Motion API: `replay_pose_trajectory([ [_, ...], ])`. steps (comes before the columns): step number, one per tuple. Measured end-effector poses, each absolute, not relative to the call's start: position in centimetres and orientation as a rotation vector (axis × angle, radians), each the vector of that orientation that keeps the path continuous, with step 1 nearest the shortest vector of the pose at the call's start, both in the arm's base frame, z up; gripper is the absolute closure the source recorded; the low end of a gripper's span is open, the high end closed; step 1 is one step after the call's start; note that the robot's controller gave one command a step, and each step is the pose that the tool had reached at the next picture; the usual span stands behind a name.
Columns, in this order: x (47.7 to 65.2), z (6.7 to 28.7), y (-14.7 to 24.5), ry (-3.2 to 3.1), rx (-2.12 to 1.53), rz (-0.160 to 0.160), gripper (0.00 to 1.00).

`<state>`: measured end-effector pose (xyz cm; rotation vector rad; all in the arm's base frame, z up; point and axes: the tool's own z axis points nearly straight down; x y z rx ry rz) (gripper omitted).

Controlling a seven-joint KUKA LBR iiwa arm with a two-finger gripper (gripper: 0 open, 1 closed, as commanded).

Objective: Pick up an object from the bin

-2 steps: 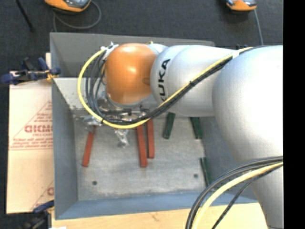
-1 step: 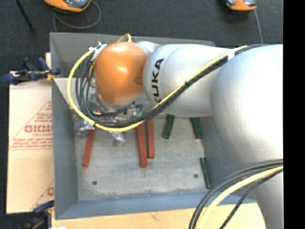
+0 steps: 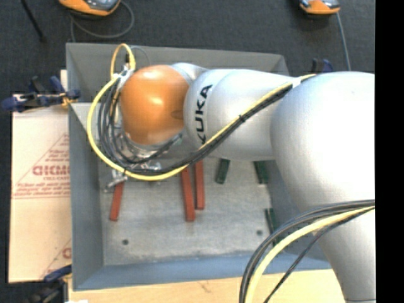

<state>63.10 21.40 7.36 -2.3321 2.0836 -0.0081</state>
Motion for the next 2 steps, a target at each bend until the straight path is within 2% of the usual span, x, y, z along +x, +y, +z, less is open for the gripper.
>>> replay_pose_trajectory([
  [1,63.43,7.76,21.49,2.091,-2.325,-0.004,0.00],
  [2,63.39,7.73,21.47,2.094,-2.325,-0.003,1.00],
])
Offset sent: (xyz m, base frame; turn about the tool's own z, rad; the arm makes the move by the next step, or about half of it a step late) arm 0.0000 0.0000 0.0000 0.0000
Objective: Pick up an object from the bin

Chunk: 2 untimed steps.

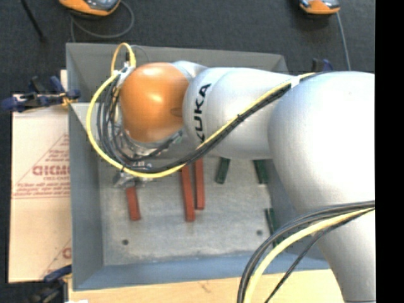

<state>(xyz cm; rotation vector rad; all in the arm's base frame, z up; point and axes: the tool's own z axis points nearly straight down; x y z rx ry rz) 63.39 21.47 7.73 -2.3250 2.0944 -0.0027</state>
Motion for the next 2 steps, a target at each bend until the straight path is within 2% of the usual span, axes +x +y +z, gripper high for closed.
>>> replay_pose_trajectory([
  [1,63.6,11.6,21.5,2.105,-2.322,-0.005,1.00],
  [2,63.9,18.3,21.4,2.112,-2.311,-0.008,1.00],
])
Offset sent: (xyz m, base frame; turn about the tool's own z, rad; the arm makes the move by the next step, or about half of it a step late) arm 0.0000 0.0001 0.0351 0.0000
